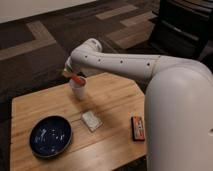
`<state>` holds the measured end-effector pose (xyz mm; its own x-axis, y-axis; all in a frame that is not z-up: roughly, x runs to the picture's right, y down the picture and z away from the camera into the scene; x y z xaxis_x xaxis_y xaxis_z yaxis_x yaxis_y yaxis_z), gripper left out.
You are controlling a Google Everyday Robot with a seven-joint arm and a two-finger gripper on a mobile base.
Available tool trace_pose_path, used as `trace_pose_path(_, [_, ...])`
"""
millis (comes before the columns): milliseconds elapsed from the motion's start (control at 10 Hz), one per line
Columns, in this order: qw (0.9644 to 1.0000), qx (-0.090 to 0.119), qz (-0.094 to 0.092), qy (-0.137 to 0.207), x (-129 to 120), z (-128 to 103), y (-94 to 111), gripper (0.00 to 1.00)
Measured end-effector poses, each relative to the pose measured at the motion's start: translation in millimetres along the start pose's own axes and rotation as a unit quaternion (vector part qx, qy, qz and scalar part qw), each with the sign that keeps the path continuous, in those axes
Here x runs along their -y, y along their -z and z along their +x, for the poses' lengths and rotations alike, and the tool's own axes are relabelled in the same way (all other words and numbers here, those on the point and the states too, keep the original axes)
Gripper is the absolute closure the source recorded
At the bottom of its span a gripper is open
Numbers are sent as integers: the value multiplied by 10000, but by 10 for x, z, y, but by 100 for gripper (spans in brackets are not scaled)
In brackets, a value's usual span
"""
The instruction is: Place the pepper in the ceramic cup
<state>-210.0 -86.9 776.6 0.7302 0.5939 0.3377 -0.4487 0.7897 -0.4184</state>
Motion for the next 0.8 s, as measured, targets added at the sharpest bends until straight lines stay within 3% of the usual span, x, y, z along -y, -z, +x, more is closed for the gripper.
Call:
trace_pose_path(300, [10000,1,-2,5,-4,-6,-3,41])
trace_pose_path(500, [10000,-1,3,0,4,2,1,20])
trace_pose_path(800, [10000,1,1,3,0,-3,0,20])
